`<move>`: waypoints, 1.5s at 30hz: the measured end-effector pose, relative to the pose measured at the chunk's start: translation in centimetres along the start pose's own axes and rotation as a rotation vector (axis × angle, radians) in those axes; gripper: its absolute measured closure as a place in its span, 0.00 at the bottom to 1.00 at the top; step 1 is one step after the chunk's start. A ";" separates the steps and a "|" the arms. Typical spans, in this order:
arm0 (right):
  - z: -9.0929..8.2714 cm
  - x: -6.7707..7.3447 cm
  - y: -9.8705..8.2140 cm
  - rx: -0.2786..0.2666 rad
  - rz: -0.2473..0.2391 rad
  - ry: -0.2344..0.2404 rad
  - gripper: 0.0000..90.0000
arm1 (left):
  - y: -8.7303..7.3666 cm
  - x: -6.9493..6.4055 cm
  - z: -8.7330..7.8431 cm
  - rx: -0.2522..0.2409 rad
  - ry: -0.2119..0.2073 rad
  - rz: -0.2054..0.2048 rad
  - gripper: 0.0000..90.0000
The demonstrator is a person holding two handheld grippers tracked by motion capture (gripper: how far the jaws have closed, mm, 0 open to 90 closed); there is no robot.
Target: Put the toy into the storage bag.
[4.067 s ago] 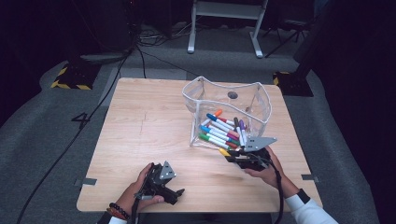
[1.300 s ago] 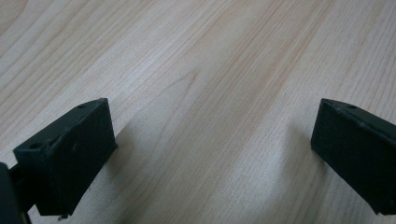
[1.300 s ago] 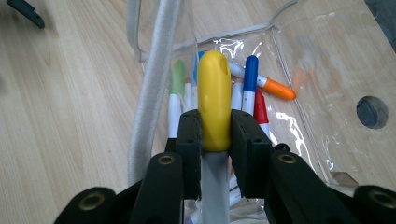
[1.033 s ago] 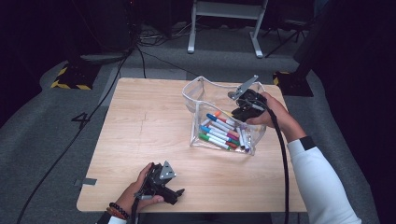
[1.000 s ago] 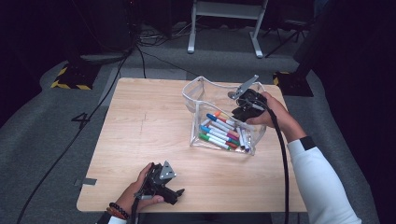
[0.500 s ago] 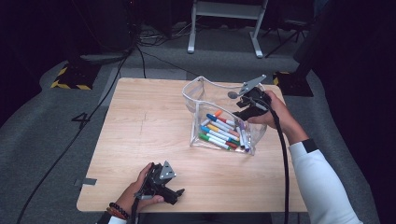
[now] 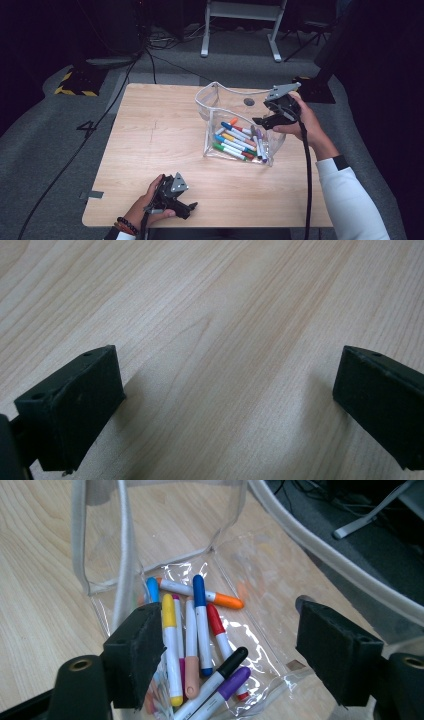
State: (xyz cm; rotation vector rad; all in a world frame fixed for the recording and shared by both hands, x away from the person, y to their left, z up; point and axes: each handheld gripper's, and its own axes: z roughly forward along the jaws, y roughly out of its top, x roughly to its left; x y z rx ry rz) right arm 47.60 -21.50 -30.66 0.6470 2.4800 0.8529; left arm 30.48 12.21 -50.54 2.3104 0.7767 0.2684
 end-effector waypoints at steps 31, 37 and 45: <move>-8.3 3.3 -7.6 -0.181 0.003 -0.050 0.29 | 0.0 0.0 0.0 0.000 0.000 0.000 0.00; -7.2 4.2 -10.1 -0.137 0.004 -0.057 0.29 | 0.0 0.0 0.0 0.000 0.000 0.000 0.00; -6.2 4.8 -12.8 -0.084 -0.001 -0.077 0.28 | 0.0 0.0 0.0 0.000 0.000 0.000 0.00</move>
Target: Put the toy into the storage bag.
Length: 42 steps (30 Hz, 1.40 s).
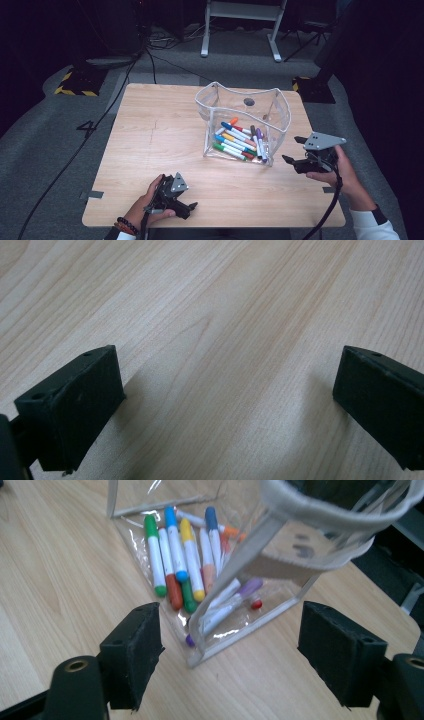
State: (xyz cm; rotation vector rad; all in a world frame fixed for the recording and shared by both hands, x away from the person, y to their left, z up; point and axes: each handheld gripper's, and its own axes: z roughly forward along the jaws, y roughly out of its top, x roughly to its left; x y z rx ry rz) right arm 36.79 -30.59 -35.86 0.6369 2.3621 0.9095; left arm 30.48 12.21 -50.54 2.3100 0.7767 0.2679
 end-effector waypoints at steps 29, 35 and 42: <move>3.4 2.8 -11.0 0.137 0.084 0.107 0.26 | 0.0 0.1 0.0 0.000 -0.002 0.005 0.00; 3.1 3.1 -12.9 0.137 0.122 0.123 0.25 | 0.0 0.1 0.0 0.000 -0.002 0.005 0.00; 2.5 3.1 -15.4 0.116 0.210 0.127 0.23 | 0.0 0.1 0.0 0.001 -0.002 0.005 0.00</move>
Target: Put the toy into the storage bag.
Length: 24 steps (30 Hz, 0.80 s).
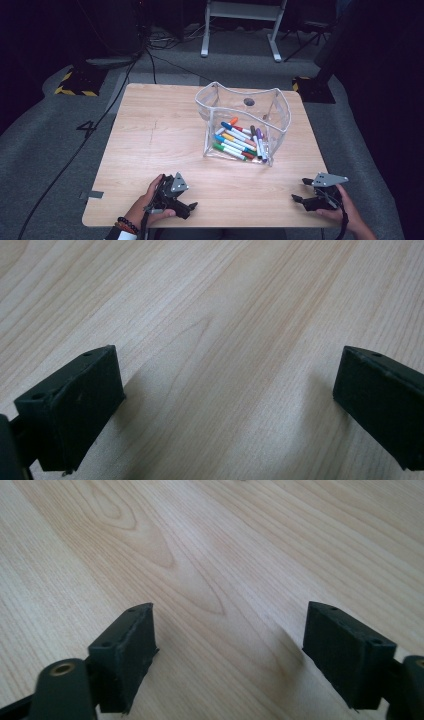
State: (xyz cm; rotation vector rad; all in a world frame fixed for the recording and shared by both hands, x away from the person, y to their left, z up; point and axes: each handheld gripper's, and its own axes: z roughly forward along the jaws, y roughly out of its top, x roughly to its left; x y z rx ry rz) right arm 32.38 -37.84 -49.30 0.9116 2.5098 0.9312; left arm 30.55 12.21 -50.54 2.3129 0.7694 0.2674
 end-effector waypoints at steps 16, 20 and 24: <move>-0.9 -0.5 -2.6 -0.088 0.143 -0.058 0.20 | 0.0 0.0 0.0 0.000 0.002 -0.004 0.00; -0.9 -0.5 -2.6 -0.088 0.144 -0.058 0.20 | 0.0 0.1 0.0 0.001 0.003 -0.003 0.00; -0.8 -0.5 -2.6 -0.087 0.146 -0.061 0.19 | 0.0 0.1 0.0 0.001 0.004 -0.004 0.00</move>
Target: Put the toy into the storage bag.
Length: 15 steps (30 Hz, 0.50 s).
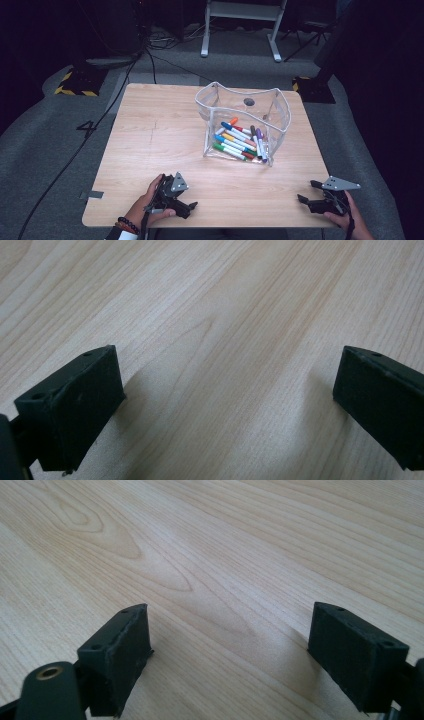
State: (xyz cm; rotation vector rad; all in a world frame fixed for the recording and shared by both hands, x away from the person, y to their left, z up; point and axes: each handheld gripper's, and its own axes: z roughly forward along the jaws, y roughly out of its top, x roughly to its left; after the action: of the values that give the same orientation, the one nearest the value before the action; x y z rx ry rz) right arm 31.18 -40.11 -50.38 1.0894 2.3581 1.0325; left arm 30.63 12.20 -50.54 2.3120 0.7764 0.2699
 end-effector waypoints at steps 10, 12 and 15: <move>0.0 0.1 0.0 0.000 0.005 -0.007 0.19 | 0.0 0.0 0.0 0.000 -0.001 -0.001 0.00; 0.0 0.0 0.0 0.000 0.005 -0.007 0.19 | 0.0 0.0 0.0 0.000 -0.002 0.000 0.00; 0.0 0.0 0.0 0.002 0.006 -0.005 0.18 | 0.0 0.0 0.0 0.000 -0.002 0.000 0.00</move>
State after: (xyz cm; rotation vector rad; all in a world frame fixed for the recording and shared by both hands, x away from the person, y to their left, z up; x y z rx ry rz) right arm 31.17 -40.06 -50.39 1.0998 2.3539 1.0285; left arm 30.65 12.19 -50.54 2.3121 0.7752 0.2677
